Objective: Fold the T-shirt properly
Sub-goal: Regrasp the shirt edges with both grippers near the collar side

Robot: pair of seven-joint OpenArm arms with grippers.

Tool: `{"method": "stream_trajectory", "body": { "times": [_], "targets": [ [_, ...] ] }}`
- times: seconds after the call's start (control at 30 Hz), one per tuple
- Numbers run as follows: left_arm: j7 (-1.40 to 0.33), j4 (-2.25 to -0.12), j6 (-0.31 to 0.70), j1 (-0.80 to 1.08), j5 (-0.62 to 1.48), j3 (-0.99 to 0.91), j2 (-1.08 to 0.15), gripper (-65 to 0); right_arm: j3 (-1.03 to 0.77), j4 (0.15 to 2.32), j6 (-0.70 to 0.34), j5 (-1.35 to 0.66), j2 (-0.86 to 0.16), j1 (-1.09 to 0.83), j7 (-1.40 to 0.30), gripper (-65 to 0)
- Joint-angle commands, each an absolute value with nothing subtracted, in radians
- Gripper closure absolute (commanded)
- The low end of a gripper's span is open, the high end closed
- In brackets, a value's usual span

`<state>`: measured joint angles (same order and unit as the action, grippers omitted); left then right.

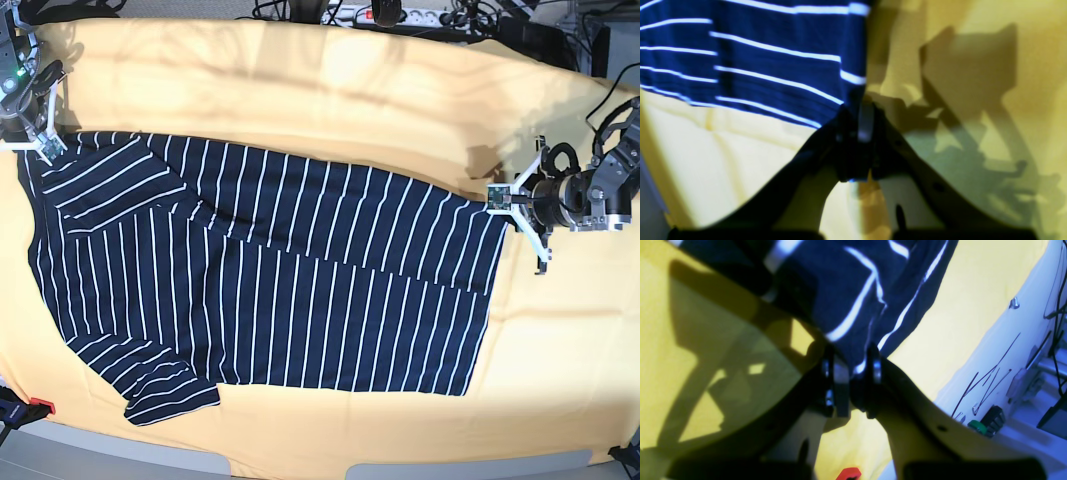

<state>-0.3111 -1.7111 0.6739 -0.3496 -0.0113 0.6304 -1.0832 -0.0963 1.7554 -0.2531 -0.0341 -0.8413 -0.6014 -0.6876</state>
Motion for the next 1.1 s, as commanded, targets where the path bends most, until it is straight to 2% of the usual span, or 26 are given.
{"method": "stream_trajectory", "body": {
  "times": [0.0, 0.23, 0.4, 0.43, 0.5, 0.6, 0.67, 0.73, 0.87, 0.93, 0.97, 1.0, 1.07],
  "targets": [
    [-0.292, -1.731, 0.631, -0.381, -0.010, 0.615, -1.111, 0.0, -0.106, 1.761, -0.242, -0.025, -0.862, -0.601, -0.696, -10.9],
    [-0.293, -1.735, 0.632, -0.383, -0.006, 0.615, -1.128, 0.0, -0.106, 1.761, -0.242, -0.025, -0.862, -0.601, -0.696, -10.9],
    [-0.293, -1.735, 0.632, -0.382, 0.014, 0.615, -1.127, -23.9, -0.106, 1.761, -0.242, -0.025, -0.862, -0.601, -0.703, -10.9],
    [-0.293, -1.735, 0.632, -0.382, 0.014, 0.615, -1.127, -27.0, -0.106, 1.761, -0.242, -0.025, -0.862, -0.601, -0.703, -10.9],
    [-0.293, -1.734, 0.632, -0.382, 0.013, 0.615, -1.127, -28.6, -0.106, 1.761, -0.242, -0.025, -0.862, -0.601, -0.704, -10.9],
    [-0.292, -1.734, 0.632, -0.382, 0.013, 0.615, -1.127, -28.5, -0.106, 1.761, -0.242, -0.025, -0.862, -0.601, -0.703, -10.9],
    [-0.292, -1.734, 0.632, -0.382, 0.013, 0.615, -1.127, -25.6, -0.106, 1.761, -0.242, -0.025, -0.862, -0.601, -0.703, -10.9],
    [-0.293, -1.734, 0.632, -0.382, 0.014, 0.615, -1.127, -19.1, -0.106, 1.761, -0.242, -0.025, -0.862, -0.601, -0.703, -10.9],
    [-0.293, -1.734, 0.632, -0.382, 0.013, 0.615, -1.128, 0.0, -0.106, 1.761, -0.242, -0.025, -0.862, -0.601, -0.704, -10.9],
    [-0.294, -1.734, 0.632, -0.382, 0.012, 0.615, -1.128, 0.0, -0.106, 1.761, -0.228, -0.025, -0.862, -0.599, -0.712, -10.3],
    [-0.297, -1.734, 0.632, -0.382, 0.012, 0.615, -1.129, 0.0, -0.106, 1.761, -0.216, -0.026, -0.862, -0.598, -0.719, -7.7],
    [-0.297, -1.734, 0.632, -0.382, 0.014, 0.615, -1.129, 0.0, -0.106, 1.761, -0.208, -0.025, -0.863, -0.598, -0.719, -2.2],
    [-0.297, -1.734, 0.636, -0.382, 0.021, 0.615, -1.131, 0.0, -0.106, 1.761, -0.210, -0.025, -0.863, -0.599, -0.719, 0.0]
  ]
}}
